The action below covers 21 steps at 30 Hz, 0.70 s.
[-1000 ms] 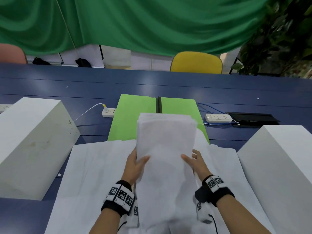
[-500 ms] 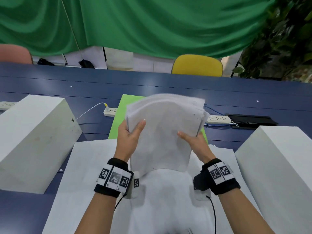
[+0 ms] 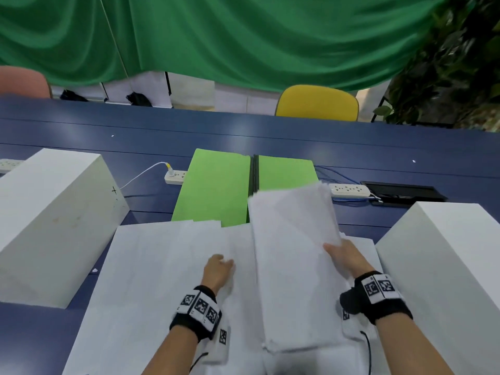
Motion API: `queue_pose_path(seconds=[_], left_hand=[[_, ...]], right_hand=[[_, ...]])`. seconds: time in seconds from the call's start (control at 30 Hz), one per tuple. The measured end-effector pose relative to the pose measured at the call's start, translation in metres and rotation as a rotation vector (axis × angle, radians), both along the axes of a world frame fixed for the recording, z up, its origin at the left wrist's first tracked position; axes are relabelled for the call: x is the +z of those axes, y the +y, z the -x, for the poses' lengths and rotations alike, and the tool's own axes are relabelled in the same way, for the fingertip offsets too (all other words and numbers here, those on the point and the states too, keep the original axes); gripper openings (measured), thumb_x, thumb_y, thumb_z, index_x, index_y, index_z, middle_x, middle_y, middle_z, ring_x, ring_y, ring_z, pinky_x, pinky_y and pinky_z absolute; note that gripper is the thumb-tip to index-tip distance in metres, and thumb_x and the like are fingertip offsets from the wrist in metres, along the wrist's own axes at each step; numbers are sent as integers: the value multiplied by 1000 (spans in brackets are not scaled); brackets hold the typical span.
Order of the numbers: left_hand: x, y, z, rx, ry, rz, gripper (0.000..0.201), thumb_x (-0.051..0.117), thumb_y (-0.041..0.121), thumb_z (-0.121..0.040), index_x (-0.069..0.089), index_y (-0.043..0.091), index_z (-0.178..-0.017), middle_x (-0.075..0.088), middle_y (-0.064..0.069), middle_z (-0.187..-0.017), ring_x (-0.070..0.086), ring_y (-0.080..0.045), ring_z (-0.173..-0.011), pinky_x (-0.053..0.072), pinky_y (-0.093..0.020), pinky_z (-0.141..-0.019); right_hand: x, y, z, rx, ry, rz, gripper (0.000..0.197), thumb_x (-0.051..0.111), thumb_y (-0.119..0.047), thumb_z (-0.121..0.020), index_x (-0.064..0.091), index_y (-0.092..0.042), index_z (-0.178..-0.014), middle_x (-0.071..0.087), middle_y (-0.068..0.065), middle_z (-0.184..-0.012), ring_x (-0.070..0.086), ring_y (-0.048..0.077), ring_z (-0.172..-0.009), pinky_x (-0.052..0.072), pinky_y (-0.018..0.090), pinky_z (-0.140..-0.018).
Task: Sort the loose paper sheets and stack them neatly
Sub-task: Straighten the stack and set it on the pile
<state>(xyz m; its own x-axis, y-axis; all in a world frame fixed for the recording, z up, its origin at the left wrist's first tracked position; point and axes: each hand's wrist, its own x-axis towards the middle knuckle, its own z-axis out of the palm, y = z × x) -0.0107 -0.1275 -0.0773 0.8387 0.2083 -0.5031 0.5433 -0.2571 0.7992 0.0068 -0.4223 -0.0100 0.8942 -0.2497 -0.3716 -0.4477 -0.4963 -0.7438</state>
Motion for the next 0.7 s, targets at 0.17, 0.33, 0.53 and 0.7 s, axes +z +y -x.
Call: queue_pose_path(seconds=[0.17, 0.33, 0.53, 0.7], left_hand=[[-10, -31, 7, -52, 59, 31, 39, 56, 6, -88, 44, -1, -125, 54, -19, -119, 55, -31, -109, 43, -29, -85], [-16, -47, 13, -173, 13, -20, 8, 59, 10, -86, 56, 2, -87, 61, -13, -96, 58, -26, -91, 47, -28, -72], [-12, -27, 7, -150, 12, 44, 24, 61, 5, -84, 63, -1, -108, 66, -16, -111, 62, -27, -98, 49, -28, -81], [-11, -20, 5, -56, 9, 148, 59, 52, 43, -91, 42, 4, -135, 48, -6, -136, 48, -29, -124, 41, -39, -104]], right_hand=[[-70, -13, 19, 65, 179, 210, 34, 54, -23, -92, 59, 0, -116, 62, 20, -118, 58, 34, -107, 43, 35, -90], [-75, -13, 21, 39, 180, 210, 34, 53, -26, -92, 59, -3, -117, 61, 18, -119, 56, 33, -110, 41, 33, -92], [-60, -18, 22, 15, 126, 101, 13, 51, -18, -93, 58, -7, -90, 59, 14, -91, 56, 27, -83, 40, 30, -74], [-60, -2, 25, 56, 85, 27, 24, 55, -19, -92, 57, -9, -114, 62, 10, -110, 57, 25, -97, 47, 28, -77]])
